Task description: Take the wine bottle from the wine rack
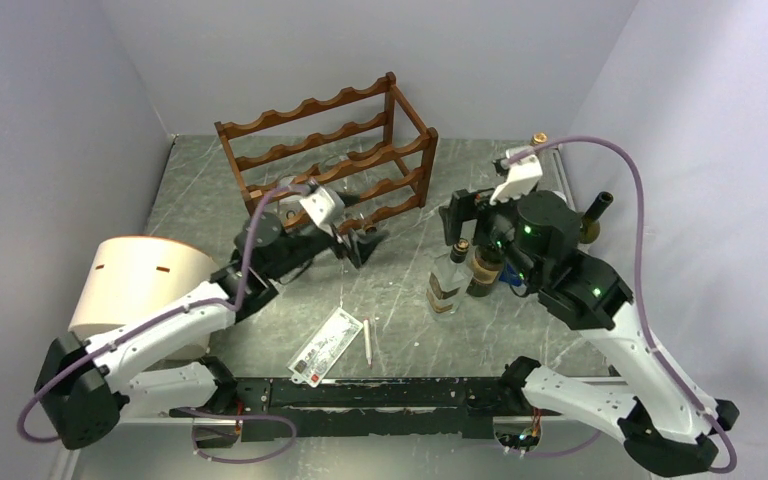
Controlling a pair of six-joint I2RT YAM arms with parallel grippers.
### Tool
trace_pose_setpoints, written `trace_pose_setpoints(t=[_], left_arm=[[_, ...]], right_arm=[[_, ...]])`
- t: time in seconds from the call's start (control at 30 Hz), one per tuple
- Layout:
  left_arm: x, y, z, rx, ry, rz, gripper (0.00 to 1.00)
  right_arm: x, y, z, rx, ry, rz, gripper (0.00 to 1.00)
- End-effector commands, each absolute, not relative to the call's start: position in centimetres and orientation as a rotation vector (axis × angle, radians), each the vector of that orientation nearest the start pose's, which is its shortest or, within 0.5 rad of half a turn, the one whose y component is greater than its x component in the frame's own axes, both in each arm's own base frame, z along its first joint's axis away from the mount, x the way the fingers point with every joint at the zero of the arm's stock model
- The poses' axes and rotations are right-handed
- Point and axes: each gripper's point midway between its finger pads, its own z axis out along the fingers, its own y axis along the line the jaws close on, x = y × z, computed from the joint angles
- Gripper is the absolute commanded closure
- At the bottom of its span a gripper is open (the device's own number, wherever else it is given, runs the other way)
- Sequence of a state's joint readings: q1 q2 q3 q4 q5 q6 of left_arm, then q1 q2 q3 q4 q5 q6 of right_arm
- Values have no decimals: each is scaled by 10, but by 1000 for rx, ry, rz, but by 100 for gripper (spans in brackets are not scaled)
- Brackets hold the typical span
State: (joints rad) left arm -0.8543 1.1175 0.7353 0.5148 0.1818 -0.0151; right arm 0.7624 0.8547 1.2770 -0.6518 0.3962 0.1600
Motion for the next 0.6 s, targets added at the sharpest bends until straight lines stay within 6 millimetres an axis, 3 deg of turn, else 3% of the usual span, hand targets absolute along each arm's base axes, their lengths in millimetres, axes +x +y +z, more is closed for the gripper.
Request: trace_pose_setpoints(t=[0.0, 0.13, 0.23, 0.4, 0.57], left_arm=[[284, -270, 331, 600, 1423, -672, 1], [323, -207, 367, 439, 1453, -594, 1], [343, -148, 392, 297, 1448, -537, 1], [347, -67, 434, 149, 1408, -368, 1], [332, -27, 462, 70, 1386, -178, 1]], right_arm=[[257, 144, 395, -232, 1706, 249, 0], [280, 136, 400, -175, 1696, 156, 0], [305, 112, 406, -109, 1697, 140, 0], [336, 50, 409, 55, 1727, 85, 0], [335, 14, 420, 168, 1712, 84, 0]])
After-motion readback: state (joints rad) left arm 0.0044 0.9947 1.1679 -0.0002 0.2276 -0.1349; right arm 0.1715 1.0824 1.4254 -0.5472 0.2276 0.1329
